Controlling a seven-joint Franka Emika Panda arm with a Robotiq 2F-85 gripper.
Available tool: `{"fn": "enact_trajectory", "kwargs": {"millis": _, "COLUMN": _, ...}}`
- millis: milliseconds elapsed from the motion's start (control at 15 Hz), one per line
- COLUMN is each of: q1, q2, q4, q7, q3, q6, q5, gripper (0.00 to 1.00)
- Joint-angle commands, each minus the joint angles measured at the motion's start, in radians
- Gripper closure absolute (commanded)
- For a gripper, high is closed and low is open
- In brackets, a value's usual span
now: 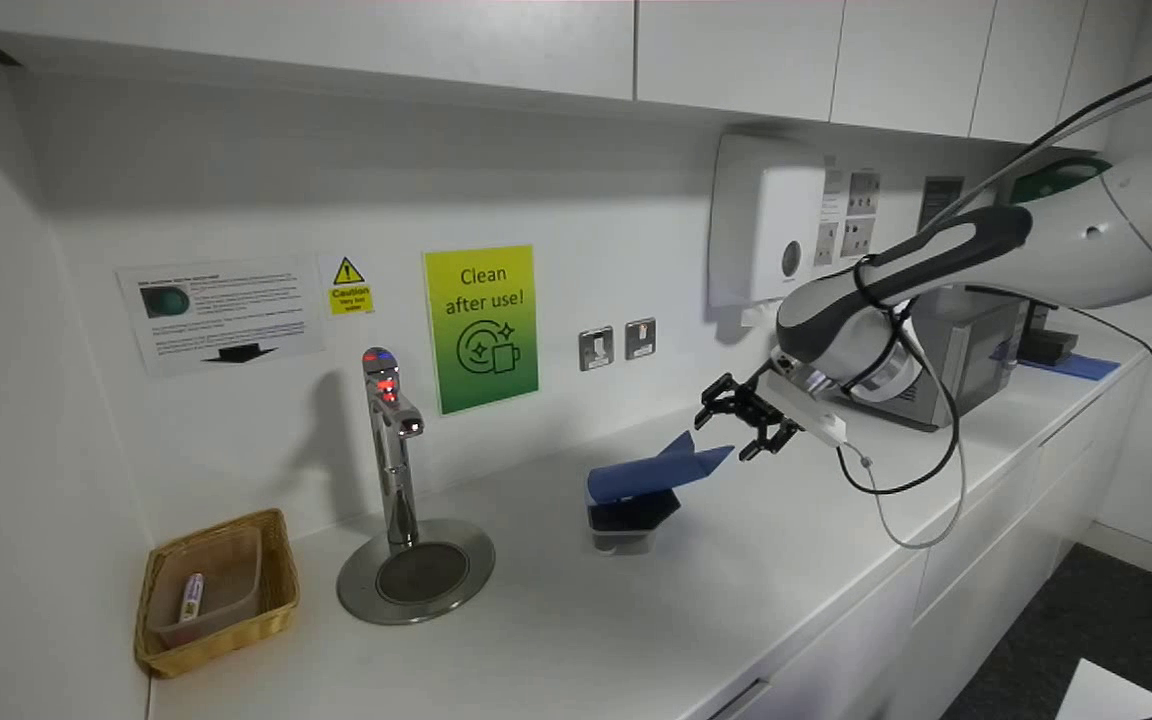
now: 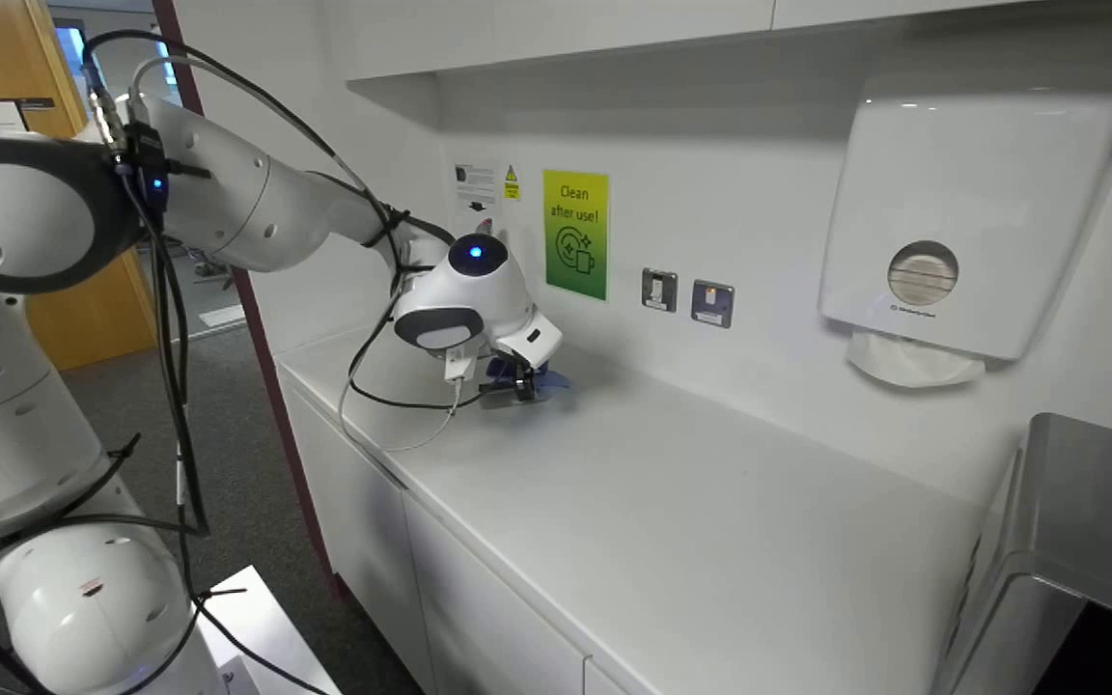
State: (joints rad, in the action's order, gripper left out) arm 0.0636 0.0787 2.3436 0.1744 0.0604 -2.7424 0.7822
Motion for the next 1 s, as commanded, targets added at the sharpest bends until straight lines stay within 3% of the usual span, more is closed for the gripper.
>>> {"fn": "enact_trajectory", "kwargs": {"millis": 0, "q1": 0.009, "q2": -0.055, "q4": -0.064, "q7": -0.013, "q3": -0.006, "q6": -0.020, "q5": 0.021, "gripper": 0.00}}
{"fn": "enact_trajectory", "kwargs": {"millis": 533, "q1": 0.014, "q2": -0.128, "q4": -0.139, "q7": -0.001, "q3": -0.038, "q6": -0.016, "q5": 0.009, "gripper": 0.00}}
{"fn": "enact_trajectory", "kwargs": {"millis": 600, "q1": 0.014, "q2": -0.135, "q4": -0.144, "q7": 0.002, "q3": -0.043, "q6": -0.016, "q5": 0.006, "gripper": 0.25}}
{"fn": "enact_trajectory", "kwargs": {"millis": 733, "q1": -0.004, "q2": -0.152, "q4": -0.155, "q7": 0.015, "q3": -0.070, "q6": -0.020, "q5": -0.007, "gripper": 0.33}}
{"fn": "enact_trajectory", "kwargs": {"millis": 933, "q1": -0.006, "q2": -0.167, "q4": -0.163, "q7": 0.022, "q3": -0.080, "q6": -0.017, "q5": -0.018, "gripper": 0.57}}
